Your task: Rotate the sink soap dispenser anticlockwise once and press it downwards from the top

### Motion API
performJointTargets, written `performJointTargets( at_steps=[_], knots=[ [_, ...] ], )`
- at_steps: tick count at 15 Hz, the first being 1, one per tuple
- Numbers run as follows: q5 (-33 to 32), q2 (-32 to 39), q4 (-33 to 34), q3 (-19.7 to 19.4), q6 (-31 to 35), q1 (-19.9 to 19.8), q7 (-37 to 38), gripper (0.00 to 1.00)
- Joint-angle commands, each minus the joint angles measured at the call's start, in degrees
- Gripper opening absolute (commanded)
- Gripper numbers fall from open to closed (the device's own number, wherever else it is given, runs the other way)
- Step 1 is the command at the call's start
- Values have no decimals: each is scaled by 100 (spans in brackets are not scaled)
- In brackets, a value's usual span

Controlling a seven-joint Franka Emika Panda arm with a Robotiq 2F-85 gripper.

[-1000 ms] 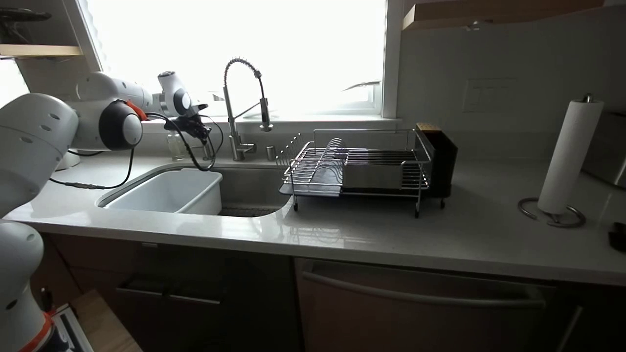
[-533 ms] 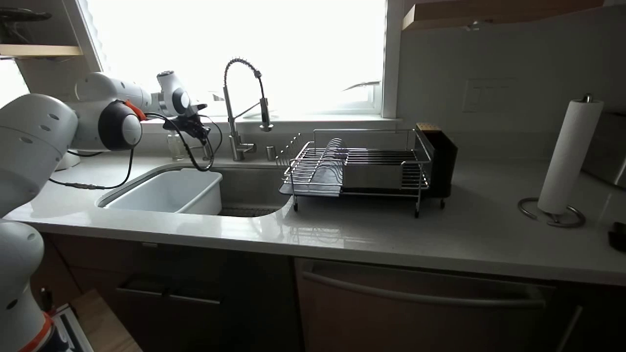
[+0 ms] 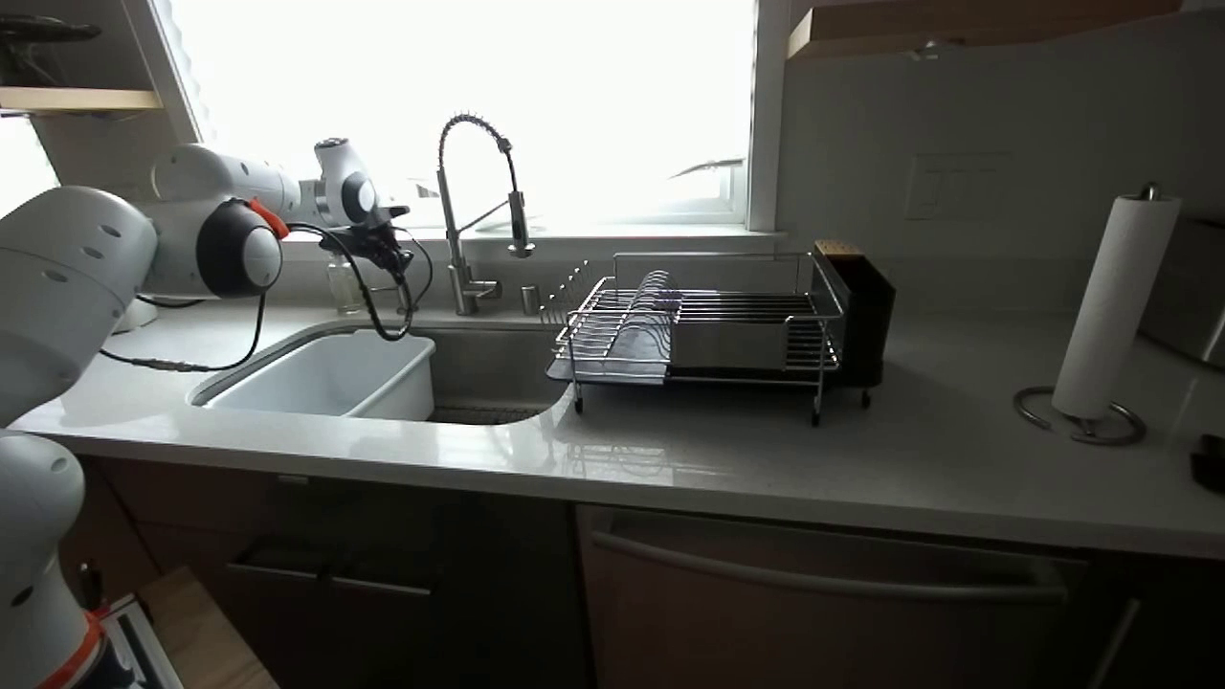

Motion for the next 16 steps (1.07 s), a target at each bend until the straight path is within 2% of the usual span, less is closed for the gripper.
performJointTargets(
  at_steps=[1,16],
  knots=[
    [296,482,3,98,-269,-103,136,0],
    [577,526,-10,36,-336,-105,429,0]
  ],
)
